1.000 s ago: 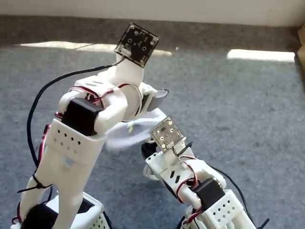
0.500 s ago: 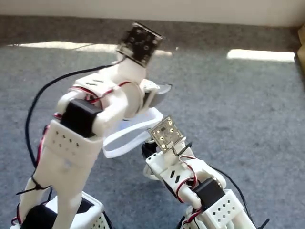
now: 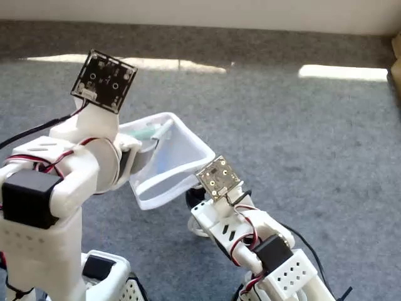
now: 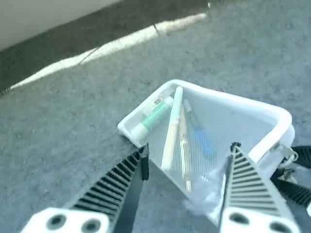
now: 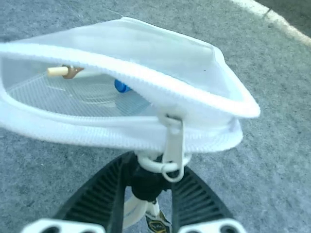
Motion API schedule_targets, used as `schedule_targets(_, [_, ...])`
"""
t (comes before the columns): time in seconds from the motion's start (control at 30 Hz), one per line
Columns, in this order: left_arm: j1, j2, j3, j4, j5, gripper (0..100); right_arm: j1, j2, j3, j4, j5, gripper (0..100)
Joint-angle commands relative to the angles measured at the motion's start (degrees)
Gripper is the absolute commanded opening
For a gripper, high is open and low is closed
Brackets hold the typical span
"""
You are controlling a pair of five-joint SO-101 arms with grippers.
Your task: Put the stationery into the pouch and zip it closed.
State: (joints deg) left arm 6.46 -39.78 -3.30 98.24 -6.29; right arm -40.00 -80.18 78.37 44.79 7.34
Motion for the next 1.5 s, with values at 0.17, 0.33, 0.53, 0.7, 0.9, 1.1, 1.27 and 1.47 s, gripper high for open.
schedule_targets(0.17, [-5.6,-1.4,7.0,3.3,-8.4,25,4.4,-1.3,0.5,-6.5,-5.2,0.5])
schedule_targets(0.33, [-5.2,-4.7,13.7,3.4,-9.5,25,4.4,-1.3,0.3,-6.5,-5.6,0.5])
schedule_targets(0.53, [-3.5,-15.9,21.6,3.4,-9.6,25,4.4,-1.3,0.2,-6.5,-5.6,0.5])
schedule_targets(0.7, [2.9,-19.6,30.5,3.1,-9.1,25,4.4,-1.3,0.2,-6.5,-5.7,0.5])
schedule_targets(0.9, [0.1,-20.1,36.7,-1.8,-3.6,25,4.4,-1.3,0.3,-6.5,-5.7,0.5])
schedule_targets(1.1, [-5.7,-20.1,37.0,-5.1,-3.8,19,4.4,-1.3,0.5,-6.5,-5.7,0.5])
schedule_targets(1.27, [-5.8,-19.9,40.3,-8.4,-4.0,9,4.4,-1.3,0.5,-6.5,-5.7,0.5])
schedule_targets(1.47, [-6.2,-20.0,43.4,-16.0,-6.8,4,4.3,-1.3,0.5,-6.0,-5.5,0.5])
